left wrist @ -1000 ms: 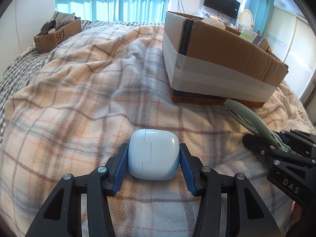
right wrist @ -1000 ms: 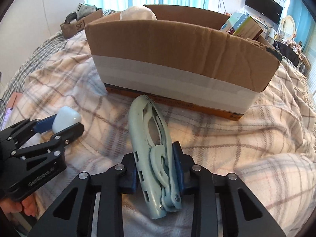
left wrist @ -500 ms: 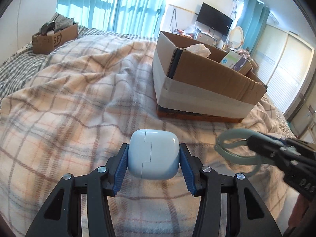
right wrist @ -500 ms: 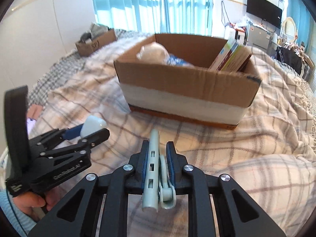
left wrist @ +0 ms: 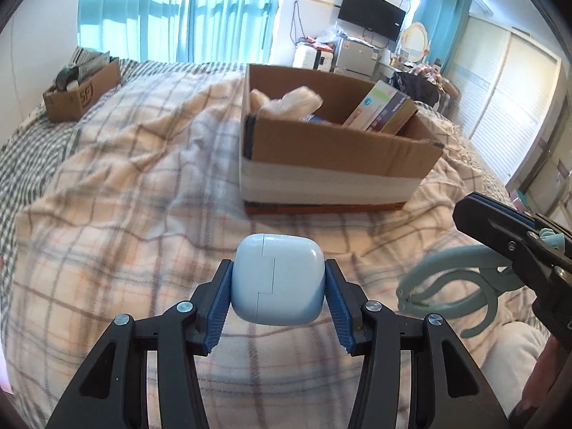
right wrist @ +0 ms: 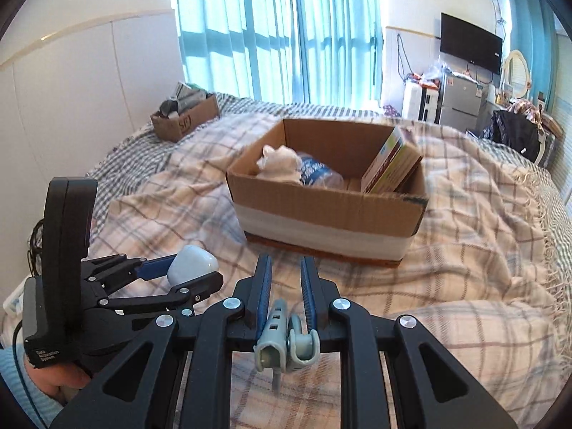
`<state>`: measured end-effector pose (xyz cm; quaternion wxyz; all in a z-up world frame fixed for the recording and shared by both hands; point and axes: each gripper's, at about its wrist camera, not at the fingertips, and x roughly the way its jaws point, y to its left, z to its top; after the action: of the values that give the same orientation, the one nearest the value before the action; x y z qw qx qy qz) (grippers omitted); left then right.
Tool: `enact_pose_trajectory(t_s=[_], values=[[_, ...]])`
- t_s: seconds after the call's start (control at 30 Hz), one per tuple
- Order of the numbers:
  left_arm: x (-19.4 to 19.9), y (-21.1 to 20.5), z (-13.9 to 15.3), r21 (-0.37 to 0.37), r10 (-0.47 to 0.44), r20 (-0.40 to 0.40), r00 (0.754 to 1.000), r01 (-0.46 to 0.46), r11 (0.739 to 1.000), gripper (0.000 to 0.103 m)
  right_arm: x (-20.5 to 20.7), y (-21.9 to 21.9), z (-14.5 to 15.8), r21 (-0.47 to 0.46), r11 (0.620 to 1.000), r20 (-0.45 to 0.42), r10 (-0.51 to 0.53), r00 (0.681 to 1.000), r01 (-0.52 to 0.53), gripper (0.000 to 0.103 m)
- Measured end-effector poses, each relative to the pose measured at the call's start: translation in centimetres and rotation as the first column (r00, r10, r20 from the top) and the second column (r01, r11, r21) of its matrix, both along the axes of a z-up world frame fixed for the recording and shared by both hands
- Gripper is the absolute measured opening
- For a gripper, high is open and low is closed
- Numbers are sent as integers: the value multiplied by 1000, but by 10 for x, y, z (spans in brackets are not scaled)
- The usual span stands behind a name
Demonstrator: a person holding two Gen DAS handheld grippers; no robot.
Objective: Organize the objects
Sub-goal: 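Carry case and clip into the cardboard box and open both grippers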
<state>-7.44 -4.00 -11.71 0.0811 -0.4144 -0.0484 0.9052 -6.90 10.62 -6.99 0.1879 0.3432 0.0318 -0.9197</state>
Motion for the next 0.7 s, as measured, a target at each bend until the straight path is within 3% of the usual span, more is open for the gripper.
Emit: enact_pose_trajectory(t_s=[0.33, 0.5, 0.7], values=[[-17, 17, 56, 2, -39, -72, 997, 39, 999, 51, -17, 8, 63, 4, 1000, -110, 6, 994, -5, 16], [-43, 23, 83, 0, -61, -117, 991, 62, 998, 51, -48, 16, 98, -20, 1000, -158, -5, 987, 2, 16], [-91, 27, 96, -23, -57, -129, 990, 54, 998, 51, -97, 21, 117, -34, 999, -180, -34, 983, 29, 16]])
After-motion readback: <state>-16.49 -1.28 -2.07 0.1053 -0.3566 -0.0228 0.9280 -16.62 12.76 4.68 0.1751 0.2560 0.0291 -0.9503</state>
